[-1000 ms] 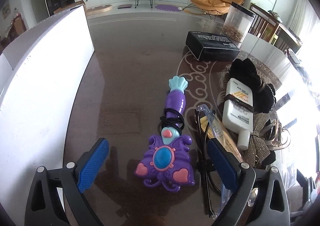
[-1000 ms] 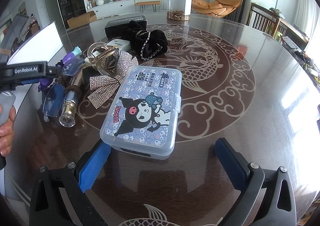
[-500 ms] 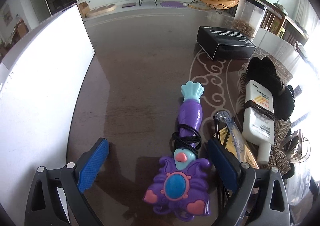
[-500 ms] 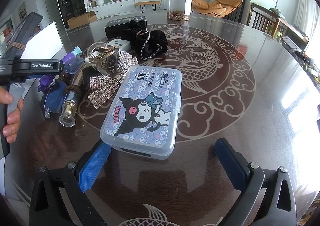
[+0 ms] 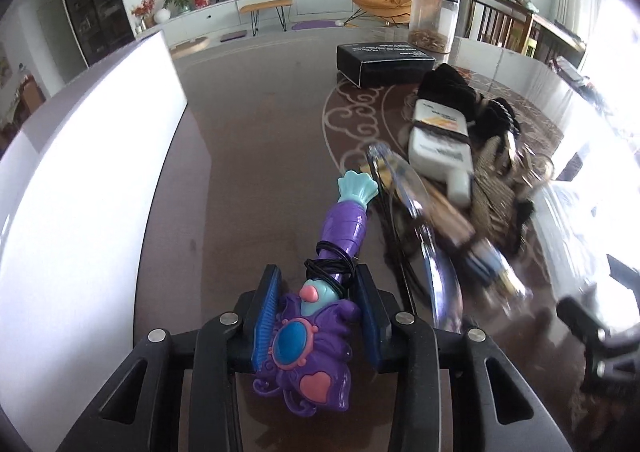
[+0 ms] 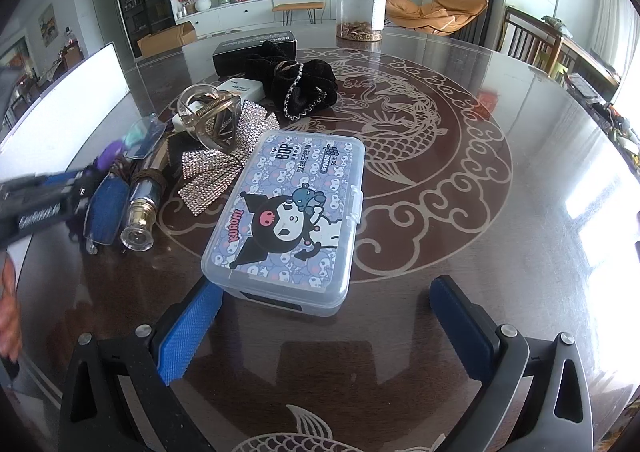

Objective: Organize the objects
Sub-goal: 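Lift the purple toy with the left tool while the right tool grasps the Kuromi pencil box, then carry purple toy and pencil box into the white box and open both tools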

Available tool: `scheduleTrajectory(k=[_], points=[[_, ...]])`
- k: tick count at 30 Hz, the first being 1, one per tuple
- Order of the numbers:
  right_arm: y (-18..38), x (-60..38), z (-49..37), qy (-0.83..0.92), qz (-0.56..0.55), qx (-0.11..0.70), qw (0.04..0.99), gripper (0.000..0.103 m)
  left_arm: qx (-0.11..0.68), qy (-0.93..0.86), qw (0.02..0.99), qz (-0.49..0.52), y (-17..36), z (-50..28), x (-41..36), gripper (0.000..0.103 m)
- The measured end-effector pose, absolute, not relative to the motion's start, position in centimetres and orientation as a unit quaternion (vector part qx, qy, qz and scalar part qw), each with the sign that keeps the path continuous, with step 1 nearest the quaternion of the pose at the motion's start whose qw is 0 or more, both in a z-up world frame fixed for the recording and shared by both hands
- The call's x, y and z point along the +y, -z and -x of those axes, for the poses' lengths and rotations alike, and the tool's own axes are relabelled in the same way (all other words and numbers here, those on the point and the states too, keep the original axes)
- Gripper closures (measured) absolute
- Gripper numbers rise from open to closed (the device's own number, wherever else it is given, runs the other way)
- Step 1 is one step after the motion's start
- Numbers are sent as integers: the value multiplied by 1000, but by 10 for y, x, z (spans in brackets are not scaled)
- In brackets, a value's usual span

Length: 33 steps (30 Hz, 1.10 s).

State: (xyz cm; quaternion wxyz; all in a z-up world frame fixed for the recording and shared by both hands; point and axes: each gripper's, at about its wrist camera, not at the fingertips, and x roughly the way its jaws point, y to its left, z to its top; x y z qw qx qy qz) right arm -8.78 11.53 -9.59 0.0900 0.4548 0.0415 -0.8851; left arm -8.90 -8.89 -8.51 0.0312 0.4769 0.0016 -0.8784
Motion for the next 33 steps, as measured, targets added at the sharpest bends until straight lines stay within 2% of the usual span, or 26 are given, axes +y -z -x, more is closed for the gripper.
scheduleTrajectory(k=[2,4,7,12,16,17,18,19,20,21,22,25,33], points=[[92,128,84,885,-452,5,112,0,26,881,27,-471,82,71,-96,67],[87,147,81,881,-450,-64,132,0,46,886,23,-461,78,58,-101,79],[83,157,85,859,-473,-115,158,0,66,887,18,-458,81,49,-100,79],[68,130,107,839,-515,-64,164,0,48,888,15,-457,83,44,-96,80],[76,101,132,818,-560,-5,135,1,50,876,7,-479,89,49,-98,78],[79,95,136,814,-565,13,130,4,46,877,5,-479,89,49,-97,77],[82,91,138,811,-570,26,127,12,38,875,5,-482,90,52,-95,76],[84,90,138,810,-573,36,123,32,26,875,7,-484,90,53,-92,75],[82,89,137,815,-566,56,112,40,11,874,11,-485,90,55,-88,75],[82,90,136,814,-567,55,113,40,-1,874,13,-486,91,55,-85,76],[81,96,133,814,-567,42,119,41,-10,875,9,-483,91,56,-82,81],[74,113,119,822,-557,25,118,41,-6,879,2,-476,90,51,-81,82],[36,138,85,828,-538,-24,158,41,117,899,-40,-420,37,1,-106,82]])
